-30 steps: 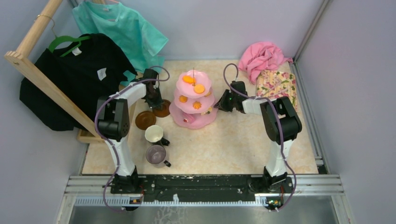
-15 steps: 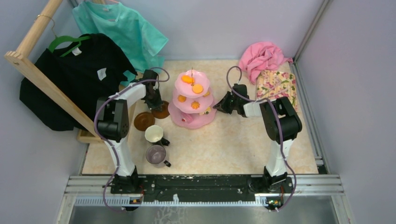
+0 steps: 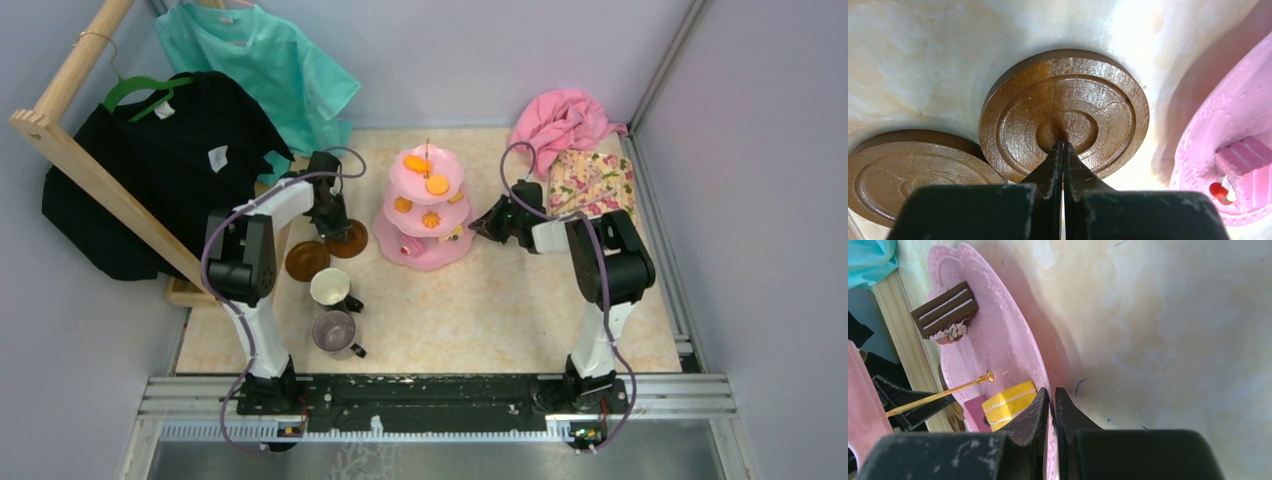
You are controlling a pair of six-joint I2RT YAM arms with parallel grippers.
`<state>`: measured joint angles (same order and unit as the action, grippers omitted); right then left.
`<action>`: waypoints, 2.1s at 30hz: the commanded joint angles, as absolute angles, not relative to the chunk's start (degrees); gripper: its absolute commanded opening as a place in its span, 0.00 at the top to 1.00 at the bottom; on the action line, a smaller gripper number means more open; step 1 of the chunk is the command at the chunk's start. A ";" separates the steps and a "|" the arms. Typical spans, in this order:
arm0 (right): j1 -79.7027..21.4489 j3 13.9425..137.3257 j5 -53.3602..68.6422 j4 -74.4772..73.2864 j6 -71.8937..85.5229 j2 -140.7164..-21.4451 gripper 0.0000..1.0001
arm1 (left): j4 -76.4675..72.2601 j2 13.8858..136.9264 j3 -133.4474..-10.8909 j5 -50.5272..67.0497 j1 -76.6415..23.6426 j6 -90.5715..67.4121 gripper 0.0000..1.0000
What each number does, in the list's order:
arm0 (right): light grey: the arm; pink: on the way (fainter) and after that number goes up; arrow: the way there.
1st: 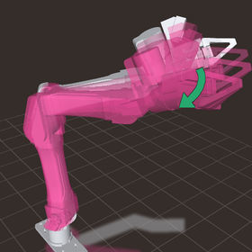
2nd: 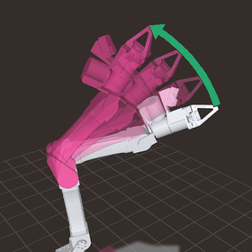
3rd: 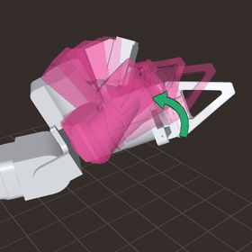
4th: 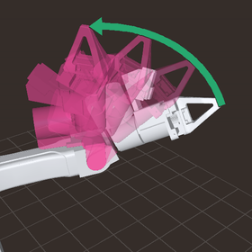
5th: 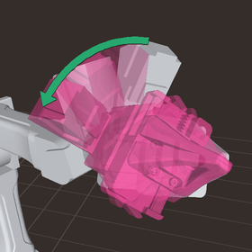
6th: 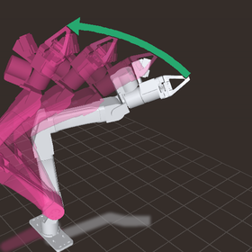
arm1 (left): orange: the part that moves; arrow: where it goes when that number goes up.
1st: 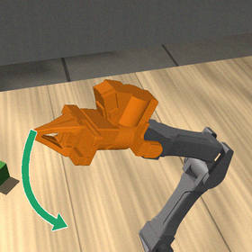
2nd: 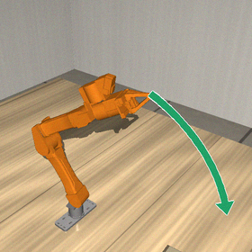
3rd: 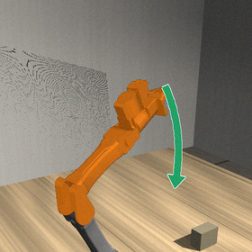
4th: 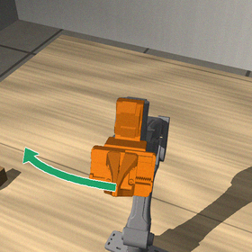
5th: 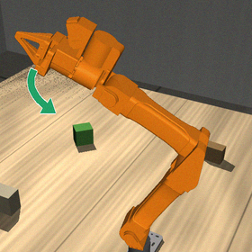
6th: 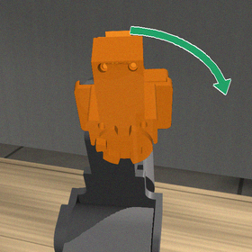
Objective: Serve the afternoon tea
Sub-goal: Move the desert table to the center of the board.
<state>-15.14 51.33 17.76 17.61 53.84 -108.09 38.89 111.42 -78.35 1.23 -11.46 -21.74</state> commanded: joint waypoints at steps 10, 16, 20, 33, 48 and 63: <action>-13.09 51.41 9.16 20.39 54.64 -105.38 0.94 | 40.43 108.87 -78.27 5.65 -15.24 -17.77 1.00; -13.00 52.62 8.01 22.12 55.43 -107.17 0.94 | 41.13 107.83 -78.06 6.57 -16.29 -17.06 1.00; -13.00 54.13 7.63 22.78 56.01 -108.84 0.94 | 41.16 106.90 -77.43 7.39 -17.03 -17.28 1.00; -12.96 59.02 7.74 23.79 57.33 -112.82 0.94 | 39.36 105.64 -71.69 4.15 -18.28 -19.77 1.00; -12.99 59.99 8.85 22.33 56.10 -112.87 0.94 | 30.81 96.75 -69.59 0.31 -18.24 -25.37 1.00; -13.00 62.61 8.80 21.75 56.73 -114.44 0.92 | 25.04 100.94 -65.83 -8.34 -18.28 -25.71 1.00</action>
<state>-13.80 58.85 10.39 19.94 56.60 -113.47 28.23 99.63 -66.81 -5.61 -18.02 -25.26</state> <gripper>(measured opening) 0.074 0.005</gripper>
